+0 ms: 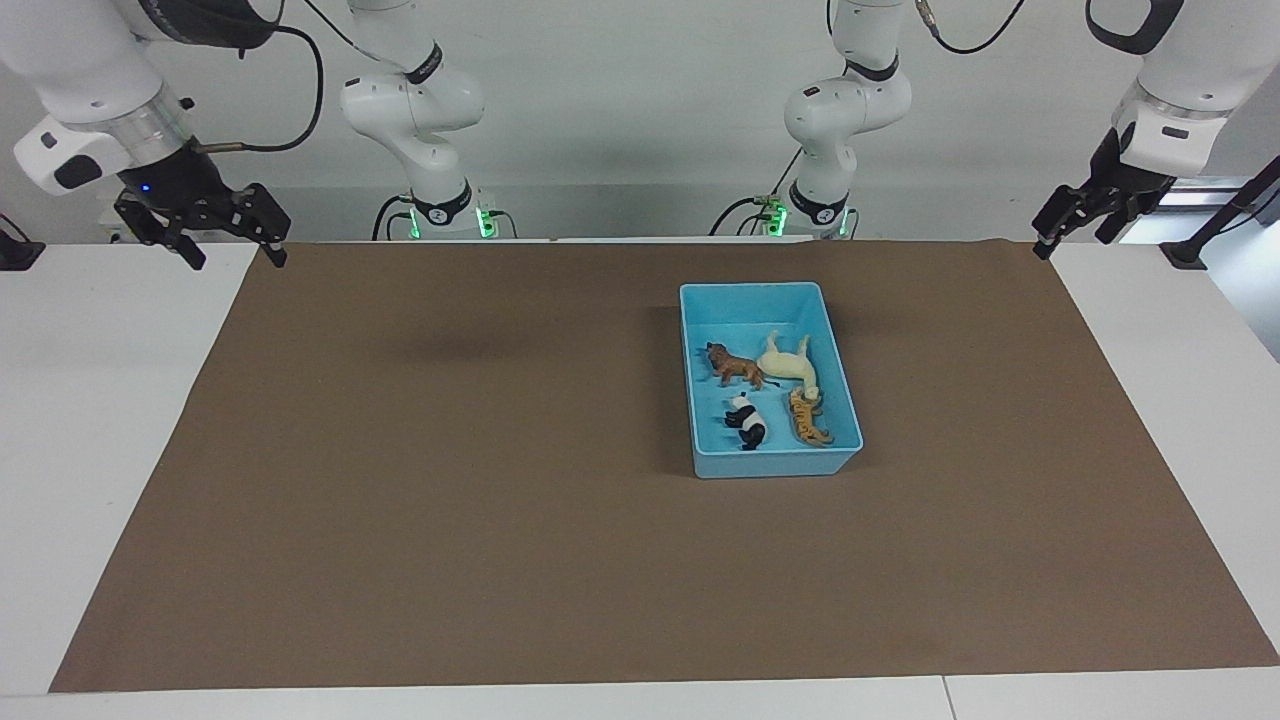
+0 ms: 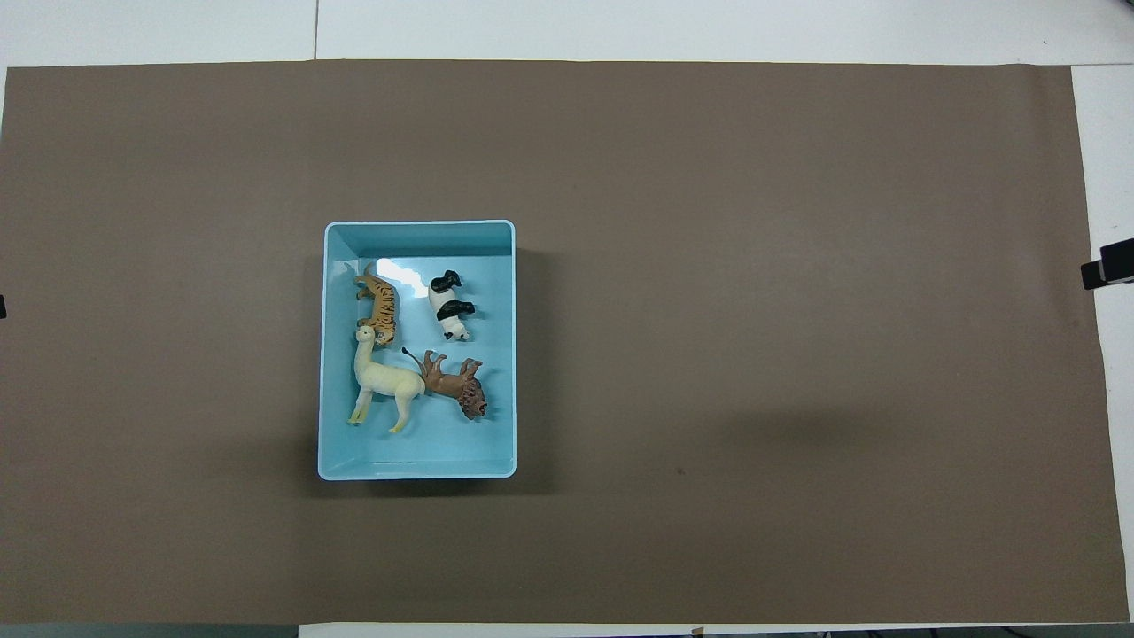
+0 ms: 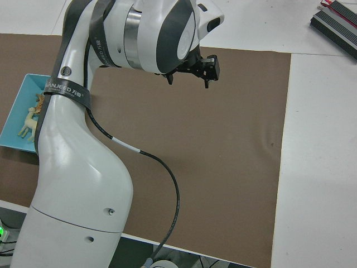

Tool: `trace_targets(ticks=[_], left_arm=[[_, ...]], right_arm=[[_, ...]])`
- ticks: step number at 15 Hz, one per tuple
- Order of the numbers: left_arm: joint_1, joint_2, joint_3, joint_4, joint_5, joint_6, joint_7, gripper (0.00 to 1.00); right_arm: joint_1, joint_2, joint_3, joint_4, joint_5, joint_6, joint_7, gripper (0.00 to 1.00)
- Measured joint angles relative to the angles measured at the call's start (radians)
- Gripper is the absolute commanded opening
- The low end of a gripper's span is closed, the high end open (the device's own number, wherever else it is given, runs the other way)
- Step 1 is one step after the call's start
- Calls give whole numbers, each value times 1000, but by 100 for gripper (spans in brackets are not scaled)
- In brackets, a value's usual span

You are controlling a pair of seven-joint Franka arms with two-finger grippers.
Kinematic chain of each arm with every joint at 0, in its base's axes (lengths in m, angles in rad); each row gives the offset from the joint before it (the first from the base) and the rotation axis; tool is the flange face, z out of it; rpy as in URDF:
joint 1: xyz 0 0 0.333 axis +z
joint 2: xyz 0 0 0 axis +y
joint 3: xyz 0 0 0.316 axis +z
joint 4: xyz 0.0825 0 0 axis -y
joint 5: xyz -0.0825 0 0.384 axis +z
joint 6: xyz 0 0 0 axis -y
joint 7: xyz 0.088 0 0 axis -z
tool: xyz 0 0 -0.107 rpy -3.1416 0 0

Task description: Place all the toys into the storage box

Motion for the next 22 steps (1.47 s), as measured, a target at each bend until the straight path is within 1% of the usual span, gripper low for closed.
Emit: trace_targets(ticks=[1, 2, 3, 6, 9, 11, 12, 15, 16, 22], left_arm=[[0, 3, -3, 2, -4, 0, 0, 100], [-1, 9, -7, 9, -6, 0, 0, 100], [-3, 21, -11, 24, -7, -4, 0, 100], [-5, 63, -18, 76, -7, -30, 0, 100], [-9, 74, -20, 84, -7, -44, 0, 100], [-16, 75, -22, 84, -8, -48, 0, 100], [-36, 76, -13, 84, -8, -48, -1, 100], [-165, 77, 91, 84, -8, -48, -6, 100], [-188, 78, 111, 84, -8, -48, -6, 100], [-227, 80, 126, 84, -8, -48, -6, 100]], right_arm=[[-87, -7, 87, 18, 0, -26, -1, 100], [-135, -13, 137, 31, 0, -43, -1, 100], [-152, -20, 155, 39, 0, -52, -1, 100], [-153, -25, 156, 45, -6, -79, -1, 100], [-150, -25, 156, 42, -47, -67, -1, 100], [-147, -23, 146, 40, -51, -63, -1, 100], [-147, -22, 140, 40, -51, -63, -1, 100], [-145, -21, 133, 40, -51, -63, -1, 100], [-143, -21, 132, 40, -51, -63, -1, 100], [-141, -21, 132, 40, -51, -63, -1, 100]])
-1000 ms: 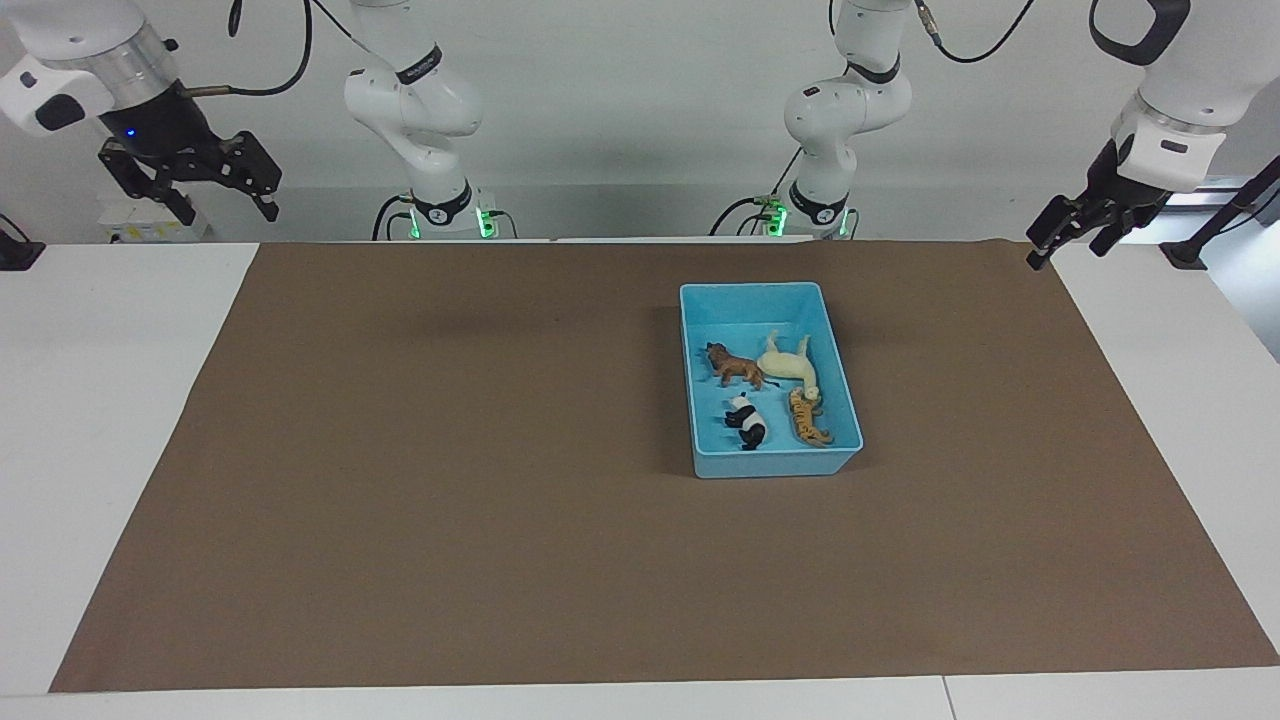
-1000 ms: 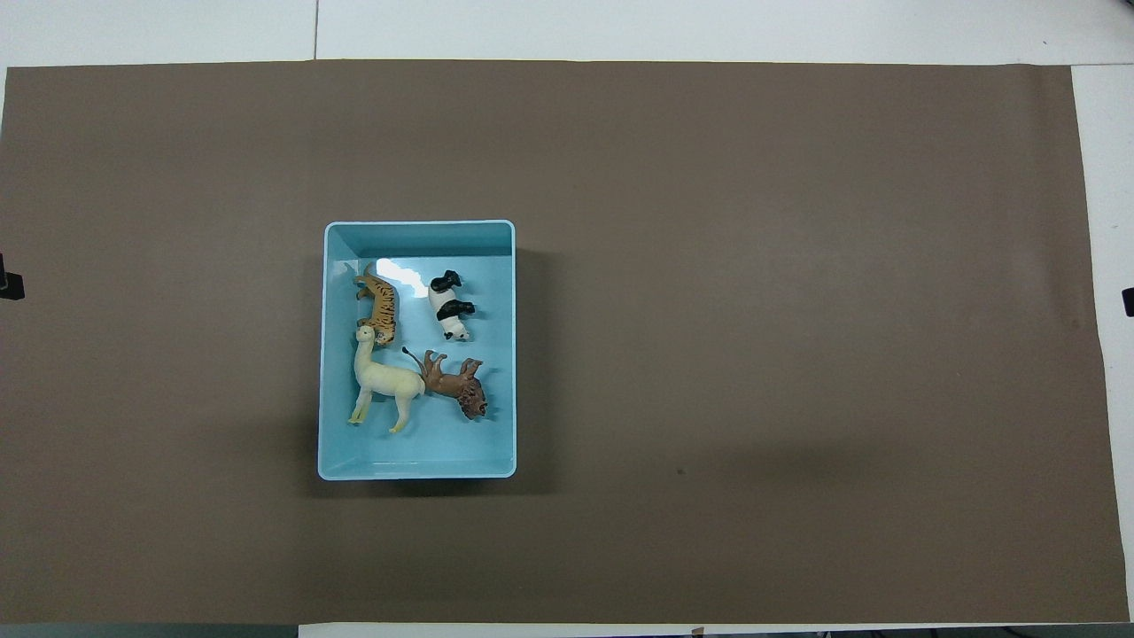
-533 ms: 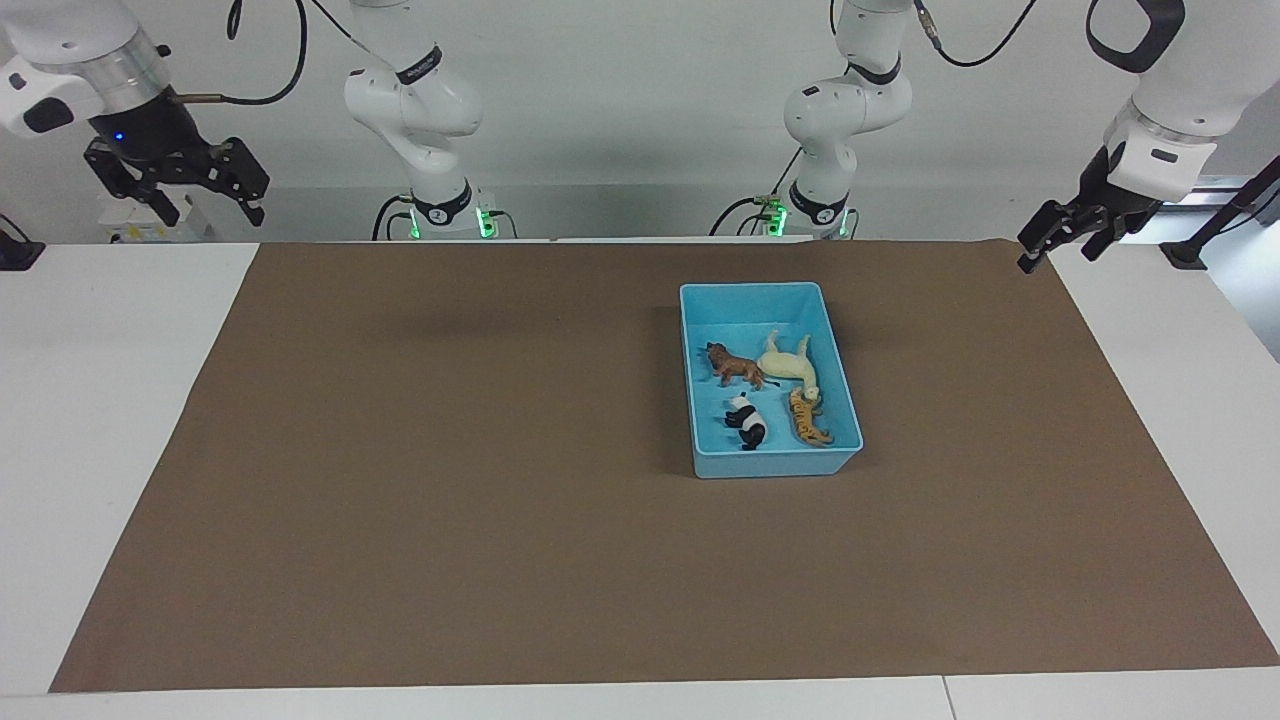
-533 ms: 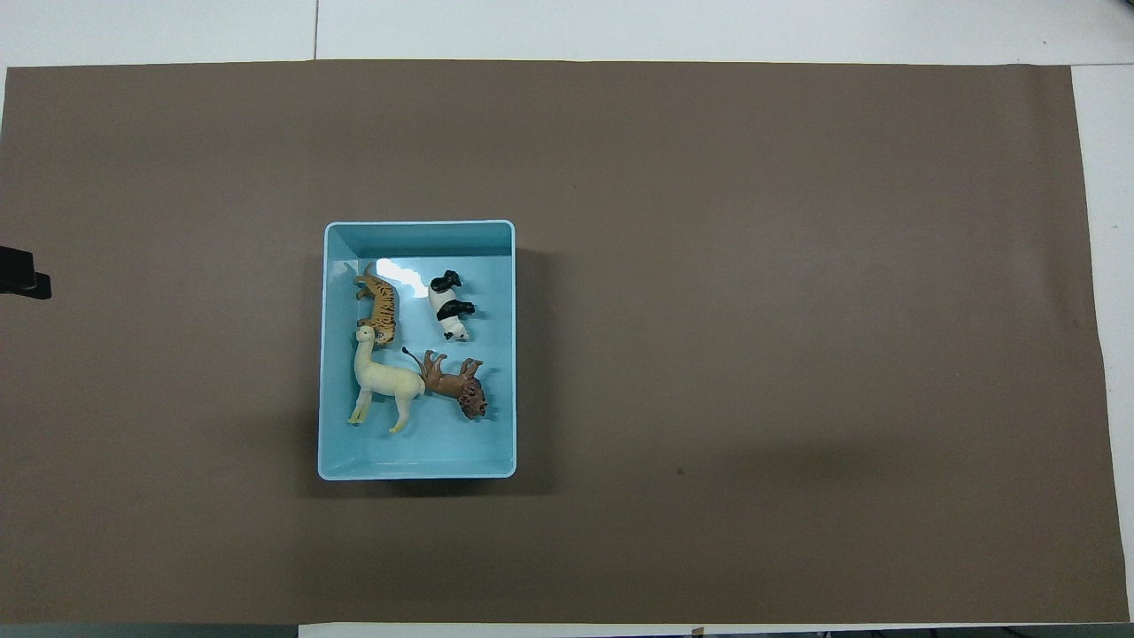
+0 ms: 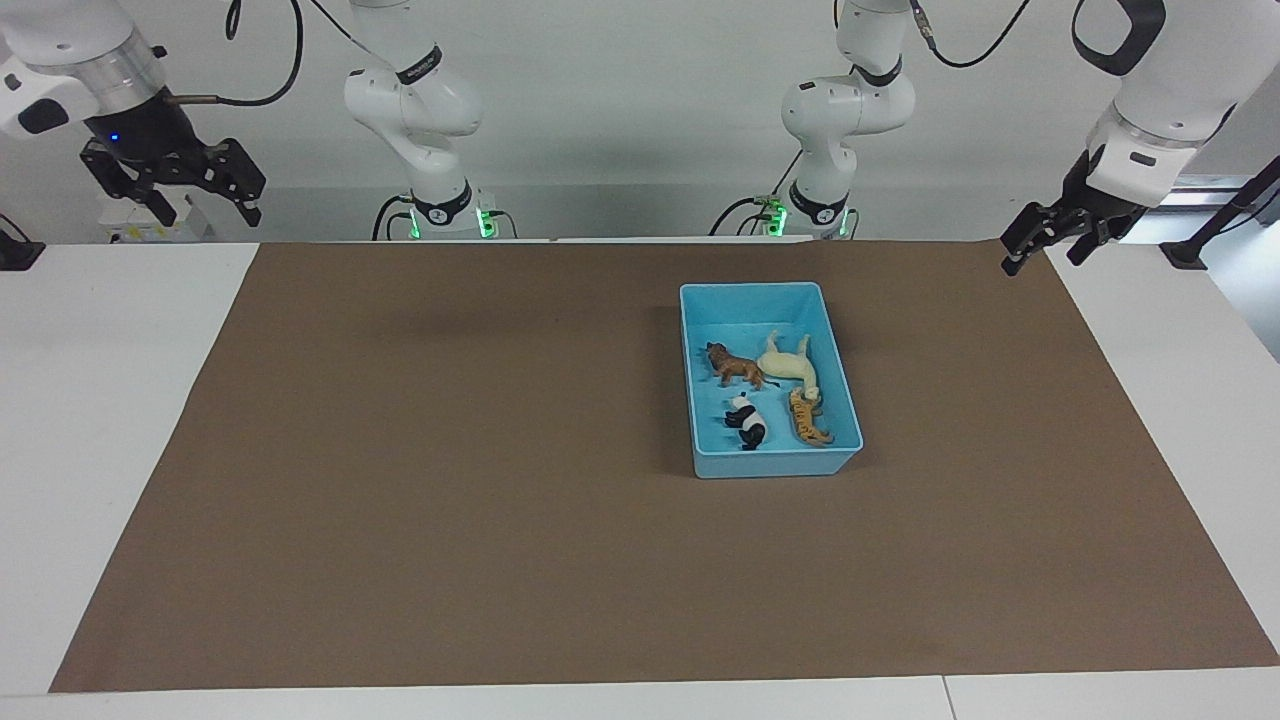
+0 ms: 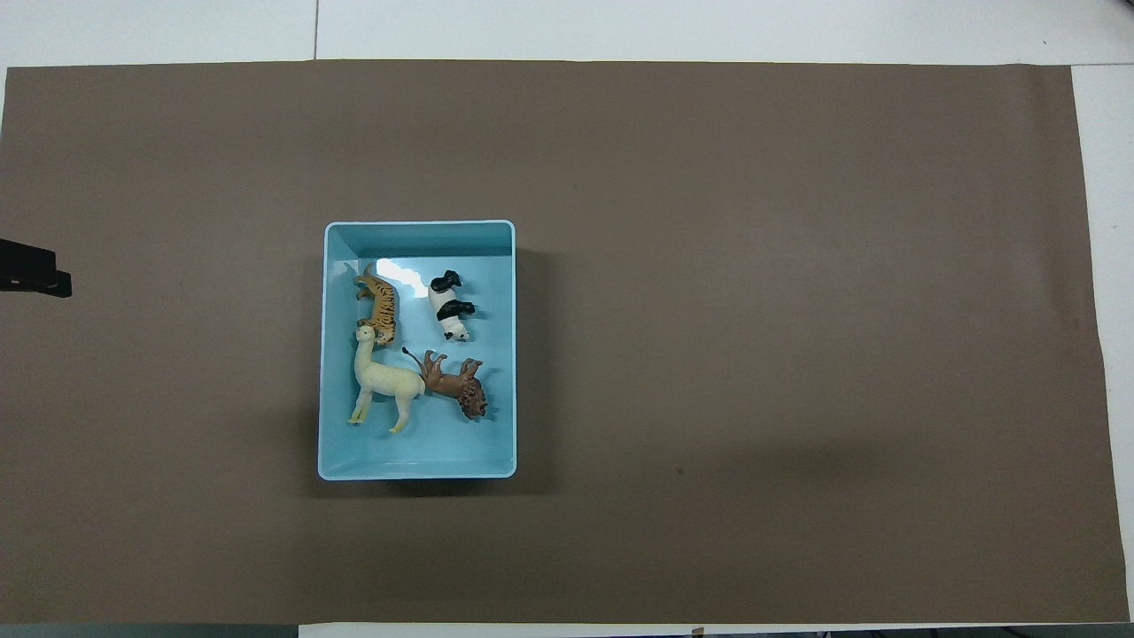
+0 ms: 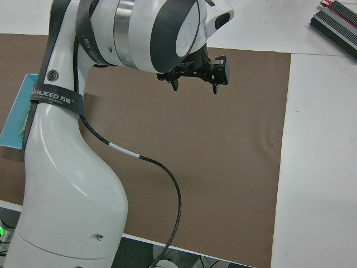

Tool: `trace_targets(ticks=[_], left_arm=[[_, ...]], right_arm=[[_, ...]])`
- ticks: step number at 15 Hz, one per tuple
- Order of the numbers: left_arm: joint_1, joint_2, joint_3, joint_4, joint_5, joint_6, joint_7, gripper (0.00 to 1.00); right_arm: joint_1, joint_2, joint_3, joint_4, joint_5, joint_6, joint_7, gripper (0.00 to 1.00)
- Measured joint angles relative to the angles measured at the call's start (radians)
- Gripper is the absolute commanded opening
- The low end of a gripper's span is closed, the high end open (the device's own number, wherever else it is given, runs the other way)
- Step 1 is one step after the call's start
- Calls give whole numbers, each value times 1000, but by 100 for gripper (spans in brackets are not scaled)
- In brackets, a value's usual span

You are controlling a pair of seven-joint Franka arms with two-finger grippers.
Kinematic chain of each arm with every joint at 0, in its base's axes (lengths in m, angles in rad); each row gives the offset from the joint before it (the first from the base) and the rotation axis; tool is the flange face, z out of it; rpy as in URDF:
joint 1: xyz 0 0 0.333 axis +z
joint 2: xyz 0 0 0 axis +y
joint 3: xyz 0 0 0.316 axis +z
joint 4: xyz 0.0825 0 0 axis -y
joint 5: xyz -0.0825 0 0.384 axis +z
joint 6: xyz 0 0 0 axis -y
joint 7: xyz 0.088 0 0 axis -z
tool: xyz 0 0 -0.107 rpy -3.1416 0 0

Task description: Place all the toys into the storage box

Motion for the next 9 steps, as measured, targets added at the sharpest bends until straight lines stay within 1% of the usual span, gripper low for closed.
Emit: trace_targets(ticks=[2, 9], left_arm=[[-29, 2, 15, 0, 0, 0, -1, 100], [-33, 2, 21, 0, 0, 0, -1, 100]], right_arm=[[0, 0, 0, 0, 0, 0, 0, 100], [1, 0, -2, 0, 0, 0, 0, 100]])
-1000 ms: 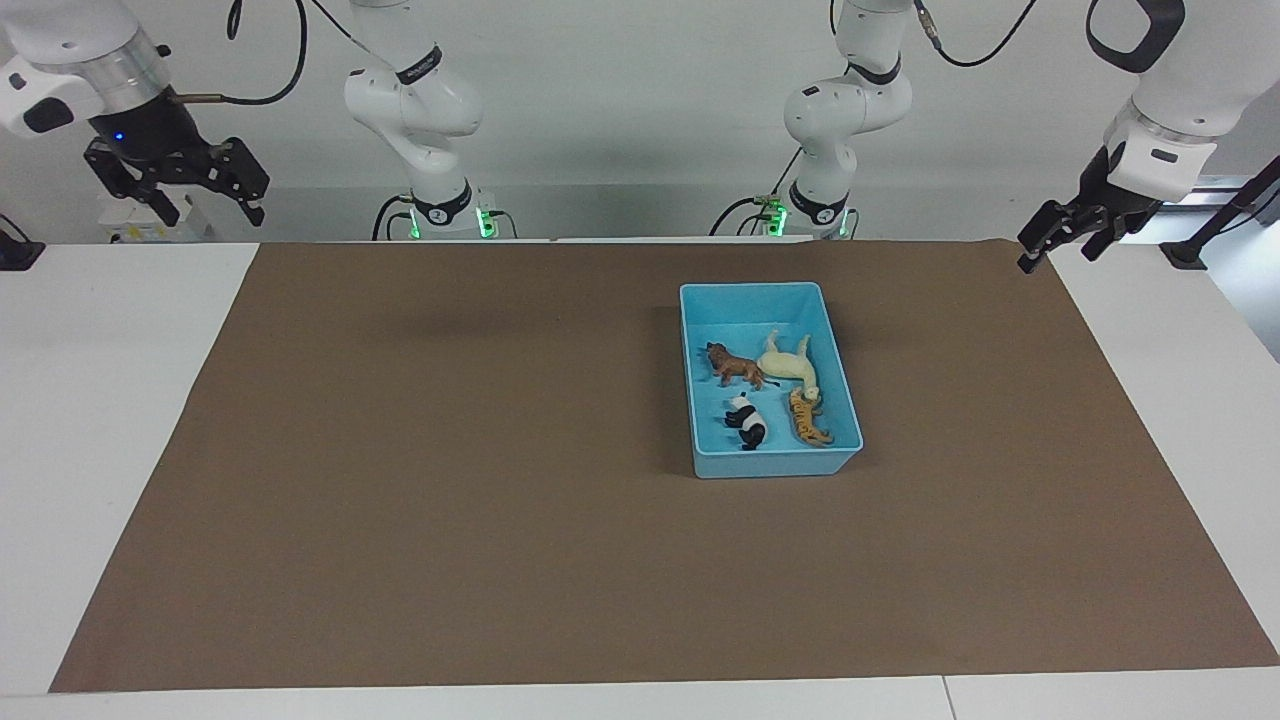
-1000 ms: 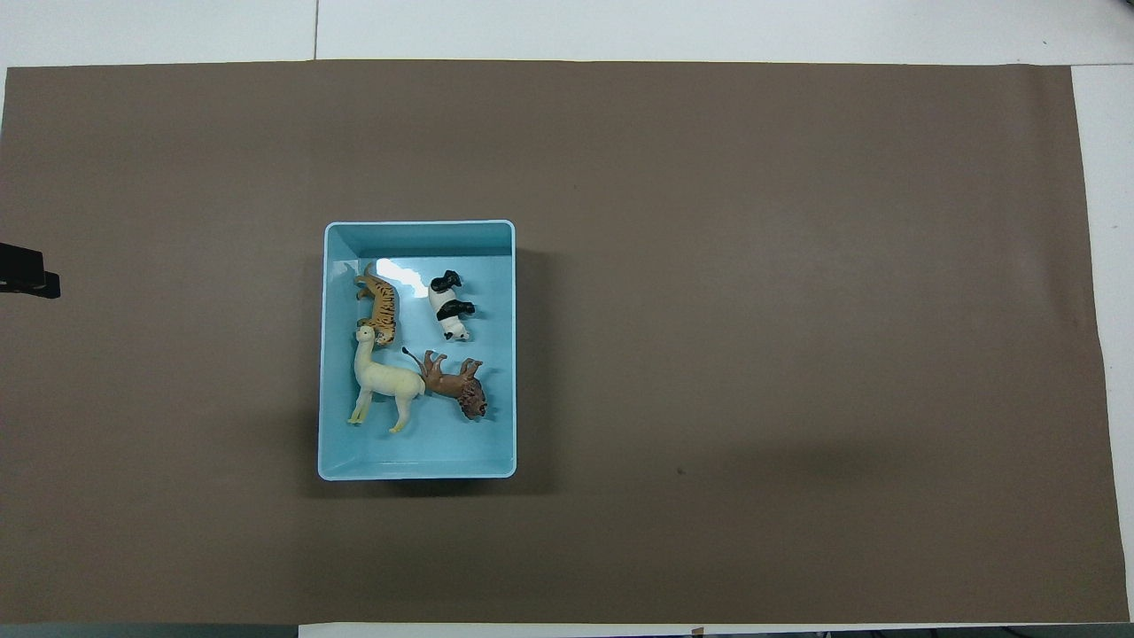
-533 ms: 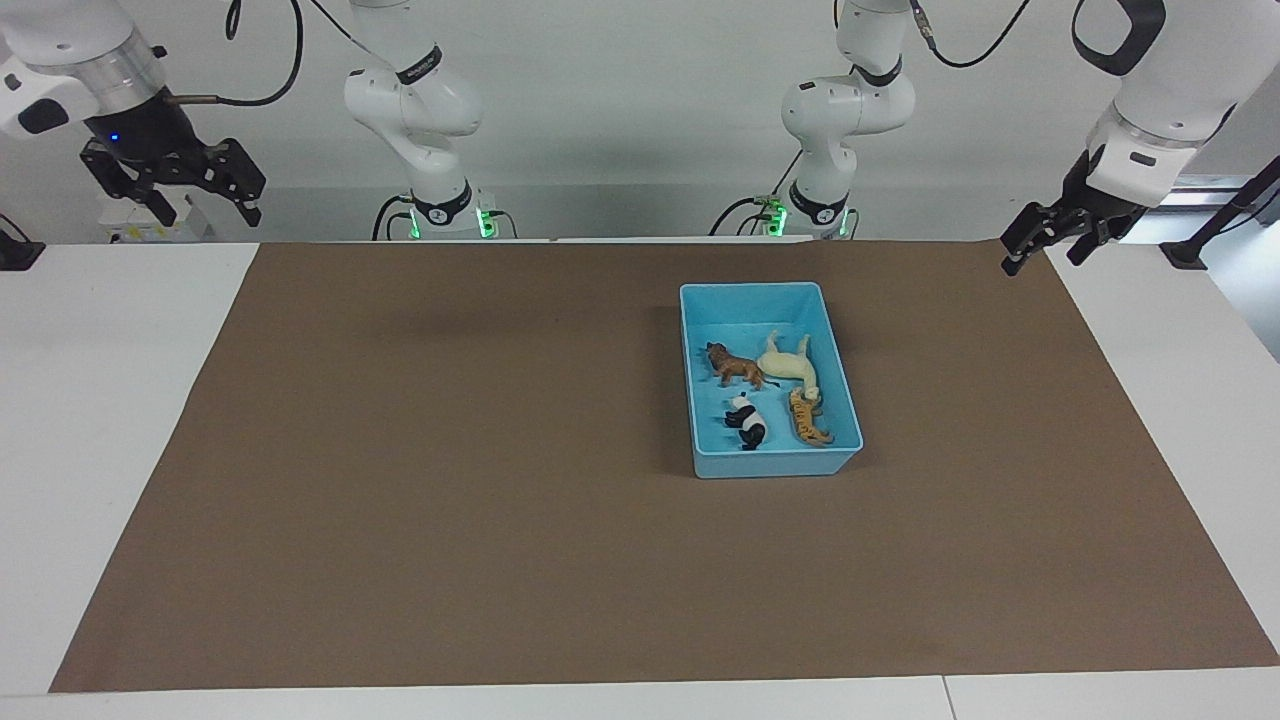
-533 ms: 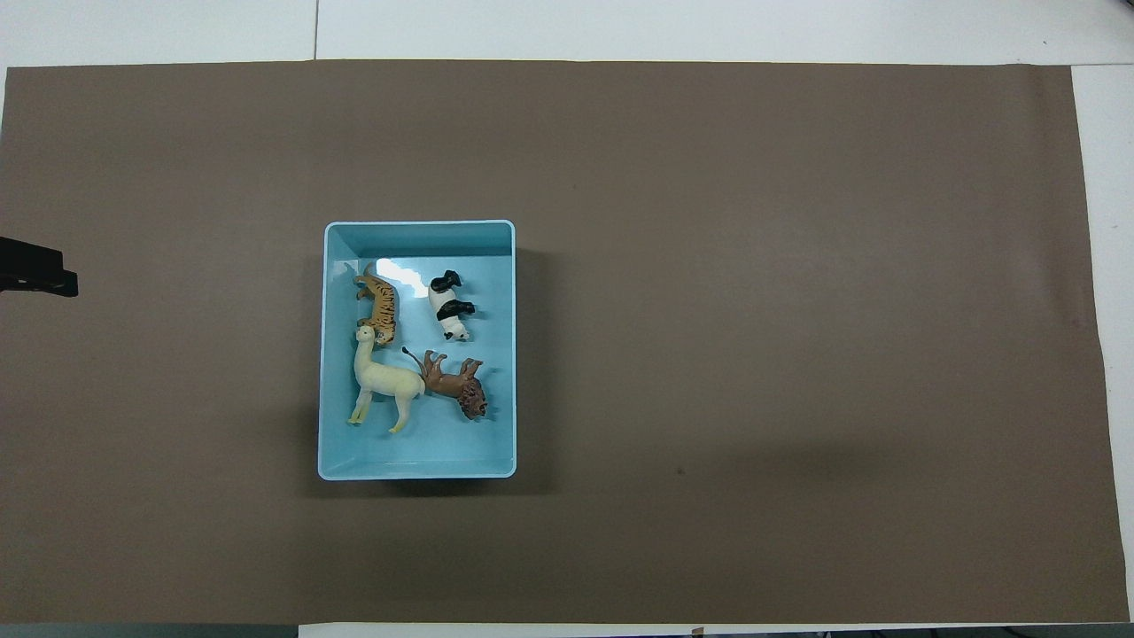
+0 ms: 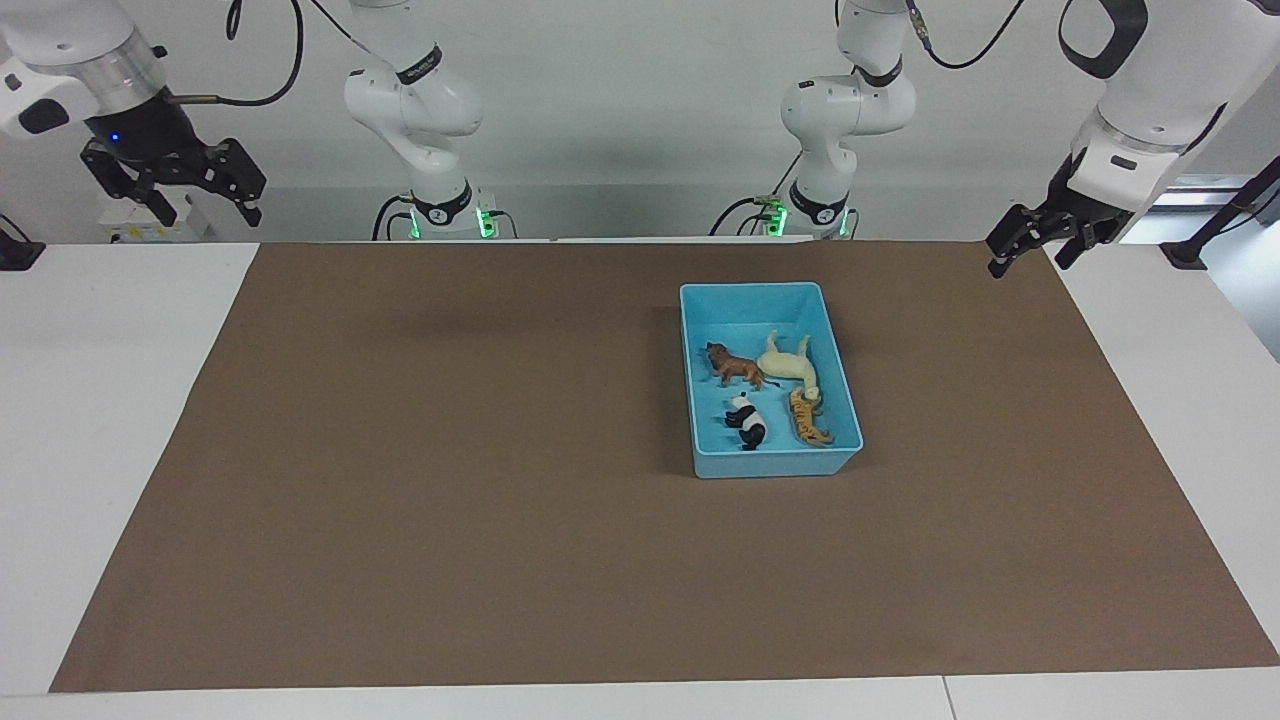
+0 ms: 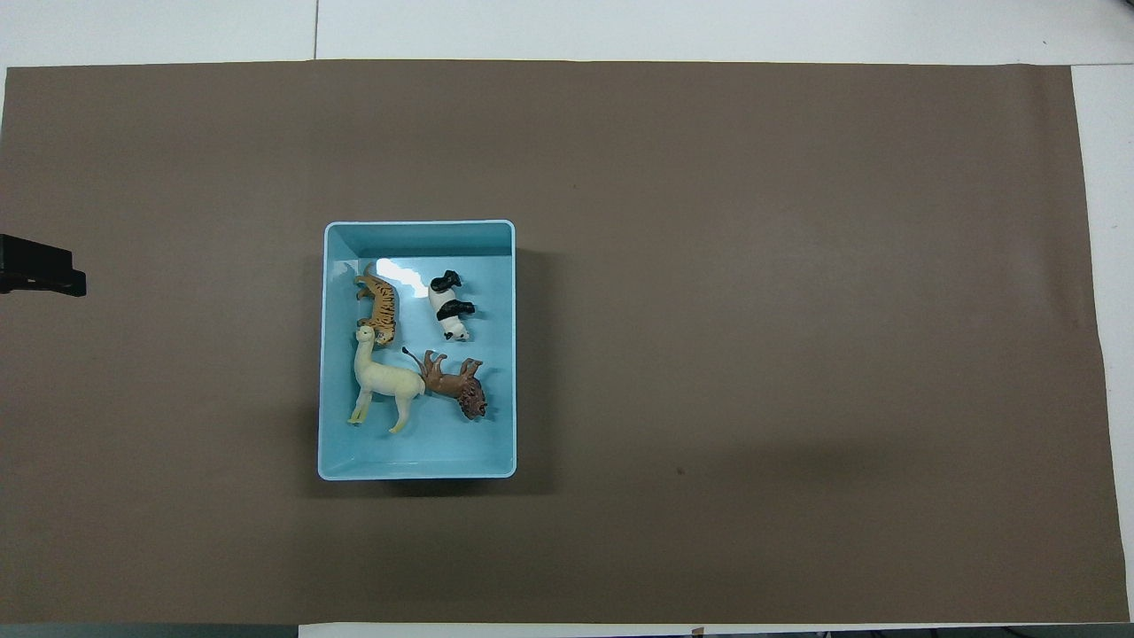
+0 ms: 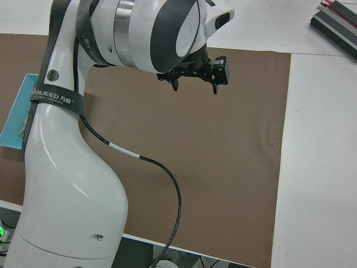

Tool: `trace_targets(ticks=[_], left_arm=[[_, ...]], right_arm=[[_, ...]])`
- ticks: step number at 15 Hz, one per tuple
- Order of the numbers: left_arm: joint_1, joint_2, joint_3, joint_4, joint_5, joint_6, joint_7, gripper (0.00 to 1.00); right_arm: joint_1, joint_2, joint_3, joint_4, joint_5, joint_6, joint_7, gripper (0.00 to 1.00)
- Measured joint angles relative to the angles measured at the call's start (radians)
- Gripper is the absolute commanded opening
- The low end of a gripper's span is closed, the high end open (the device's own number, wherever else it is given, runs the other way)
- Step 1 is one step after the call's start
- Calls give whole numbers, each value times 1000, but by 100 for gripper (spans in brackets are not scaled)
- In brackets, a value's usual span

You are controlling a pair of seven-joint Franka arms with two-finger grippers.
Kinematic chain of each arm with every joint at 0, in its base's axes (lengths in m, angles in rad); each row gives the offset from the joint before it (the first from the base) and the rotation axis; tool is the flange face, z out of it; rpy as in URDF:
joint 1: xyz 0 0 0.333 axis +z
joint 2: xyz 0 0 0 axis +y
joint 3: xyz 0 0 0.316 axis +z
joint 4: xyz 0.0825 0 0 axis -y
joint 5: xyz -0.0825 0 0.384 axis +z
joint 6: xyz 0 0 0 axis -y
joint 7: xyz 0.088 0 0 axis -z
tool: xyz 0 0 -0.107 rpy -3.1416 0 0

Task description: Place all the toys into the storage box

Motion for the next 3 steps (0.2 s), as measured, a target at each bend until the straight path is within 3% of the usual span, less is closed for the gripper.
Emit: trace_targets(ticks=[3], left_arm=[[-3, 0, 0, -1, 0, 0, 0, 100]], right_arm=[[0, 0, 0, 0, 0, 0, 0, 100]])
